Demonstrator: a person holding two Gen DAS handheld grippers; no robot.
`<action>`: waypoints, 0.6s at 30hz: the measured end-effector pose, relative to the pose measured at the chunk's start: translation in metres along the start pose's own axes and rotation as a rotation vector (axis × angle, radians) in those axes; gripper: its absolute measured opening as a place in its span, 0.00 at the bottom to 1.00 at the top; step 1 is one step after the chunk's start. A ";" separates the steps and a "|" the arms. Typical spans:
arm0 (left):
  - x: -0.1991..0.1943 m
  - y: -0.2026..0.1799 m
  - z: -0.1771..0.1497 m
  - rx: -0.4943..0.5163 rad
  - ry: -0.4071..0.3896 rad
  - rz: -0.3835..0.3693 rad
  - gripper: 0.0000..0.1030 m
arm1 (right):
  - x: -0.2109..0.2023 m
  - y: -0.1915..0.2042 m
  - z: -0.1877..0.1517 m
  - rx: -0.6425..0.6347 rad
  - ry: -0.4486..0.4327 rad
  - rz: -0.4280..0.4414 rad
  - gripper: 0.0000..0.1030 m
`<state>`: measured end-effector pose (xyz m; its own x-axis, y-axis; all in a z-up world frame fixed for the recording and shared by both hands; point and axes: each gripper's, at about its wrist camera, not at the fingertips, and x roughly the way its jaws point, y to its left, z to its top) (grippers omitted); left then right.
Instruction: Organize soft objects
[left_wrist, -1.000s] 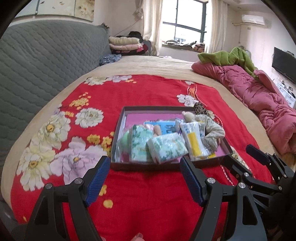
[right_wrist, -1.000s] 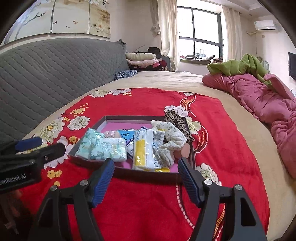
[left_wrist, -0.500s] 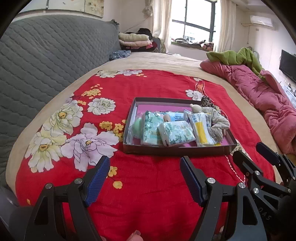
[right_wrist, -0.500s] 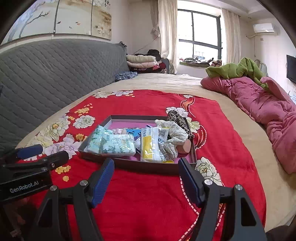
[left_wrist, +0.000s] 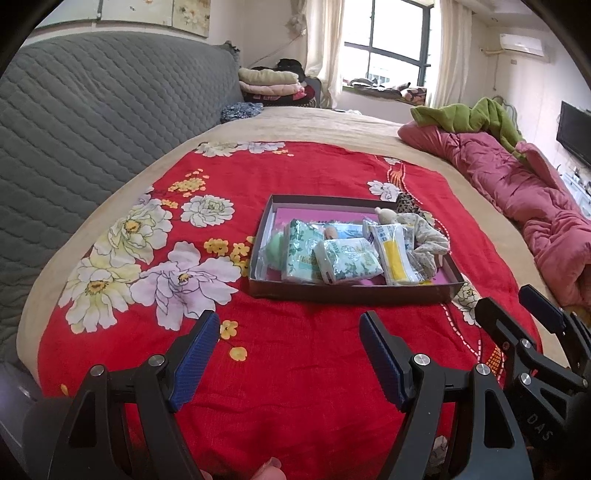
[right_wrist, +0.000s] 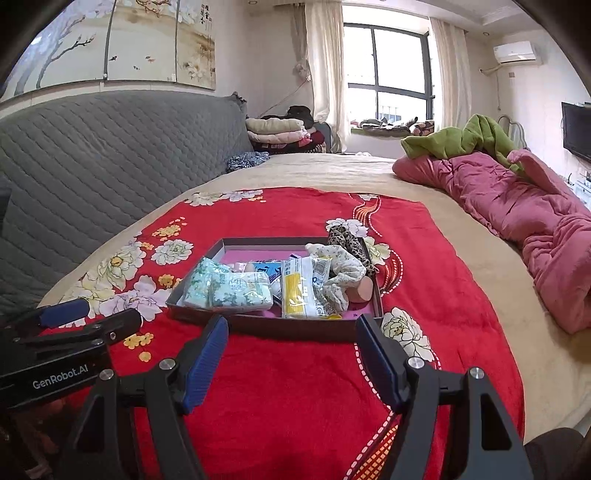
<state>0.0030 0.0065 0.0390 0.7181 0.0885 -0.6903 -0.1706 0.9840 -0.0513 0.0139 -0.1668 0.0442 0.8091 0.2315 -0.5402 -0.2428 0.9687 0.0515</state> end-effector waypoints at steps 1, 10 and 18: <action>-0.001 0.000 0.000 0.001 0.000 0.000 0.77 | -0.001 0.000 0.000 0.000 -0.001 0.000 0.69; -0.004 0.002 -0.002 -0.010 0.000 -0.009 0.77 | 0.001 0.001 -0.007 0.002 0.024 0.005 0.69; 0.012 0.002 -0.008 -0.004 0.036 0.004 0.77 | 0.020 -0.001 -0.017 0.016 0.068 0.013 0.69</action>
<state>0.0058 0.0083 0.0250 0.6925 0.0866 -0.7162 -0.1763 0.9830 -0.0517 0.0213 -0.1648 0.0185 0.7674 0.2381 -0.5954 -0.2440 0.9671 0.0722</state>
